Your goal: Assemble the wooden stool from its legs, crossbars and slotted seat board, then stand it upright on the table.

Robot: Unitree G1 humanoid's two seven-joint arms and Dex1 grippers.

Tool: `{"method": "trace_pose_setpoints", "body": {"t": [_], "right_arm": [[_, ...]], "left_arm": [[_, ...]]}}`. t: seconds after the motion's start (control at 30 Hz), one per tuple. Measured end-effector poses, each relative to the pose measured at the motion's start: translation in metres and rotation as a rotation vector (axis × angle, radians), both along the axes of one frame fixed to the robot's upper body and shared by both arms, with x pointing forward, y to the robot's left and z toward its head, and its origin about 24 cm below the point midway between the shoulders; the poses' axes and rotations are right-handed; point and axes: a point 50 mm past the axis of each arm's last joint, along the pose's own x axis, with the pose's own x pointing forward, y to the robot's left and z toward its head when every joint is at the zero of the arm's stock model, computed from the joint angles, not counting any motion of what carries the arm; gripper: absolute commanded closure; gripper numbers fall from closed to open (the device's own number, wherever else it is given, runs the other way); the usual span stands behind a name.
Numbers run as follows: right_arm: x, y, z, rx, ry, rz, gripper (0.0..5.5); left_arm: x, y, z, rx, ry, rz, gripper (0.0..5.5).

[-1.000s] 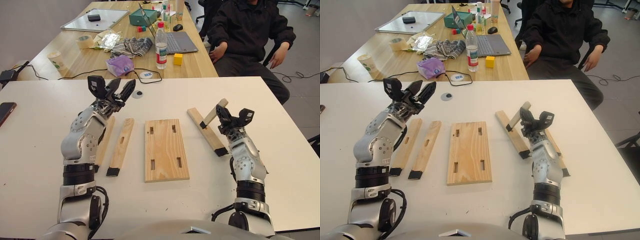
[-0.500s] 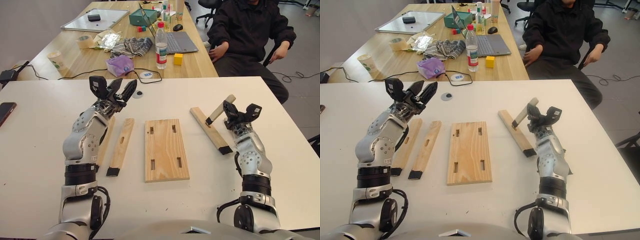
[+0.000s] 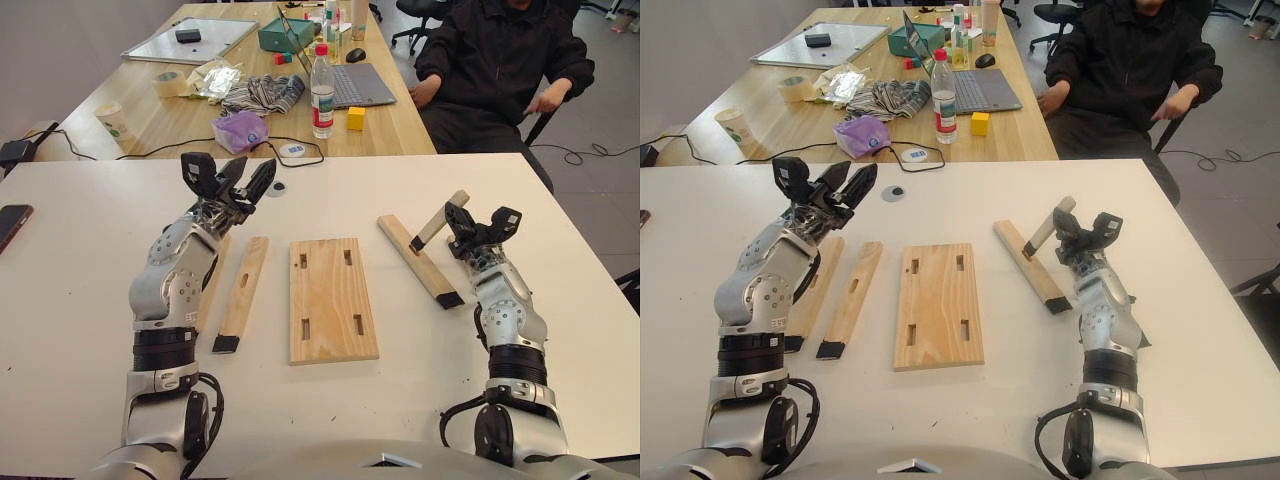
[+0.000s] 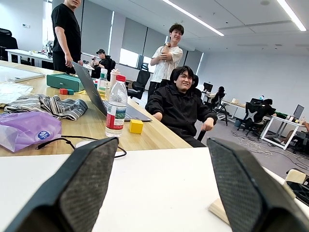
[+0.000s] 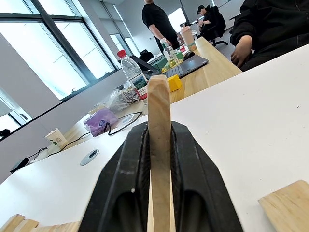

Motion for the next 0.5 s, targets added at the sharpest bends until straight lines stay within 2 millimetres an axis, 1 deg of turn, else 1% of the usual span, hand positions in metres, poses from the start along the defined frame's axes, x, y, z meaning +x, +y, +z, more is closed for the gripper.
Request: {"method": "trace_pose_setpoints", "body": {"t": [0.13, 0.23, 0.5], "right_arm": [[0.0002, -0.0002, 0.0003, 0.002, 0.005, 0.005, 5.10], [0.0004, -0.0046, 0.0022, -0.019, 0.014, 0.019, 5.10], [0.0004, -0.0036, 0.0034, 0.001, 0.023, 0.036, 5.10]], "left_arm": [[0.0000, -0.0002, 0.0000, 0.000, 0.000, 0.000, 2.14], [0.0000, -0.0004, 0.0000, -0.001, -0.001, 0.000, 2.14], [-0.0009, -0.0021, 0.0020, -0.005, -0.011, 0.003, 2.14]]}}
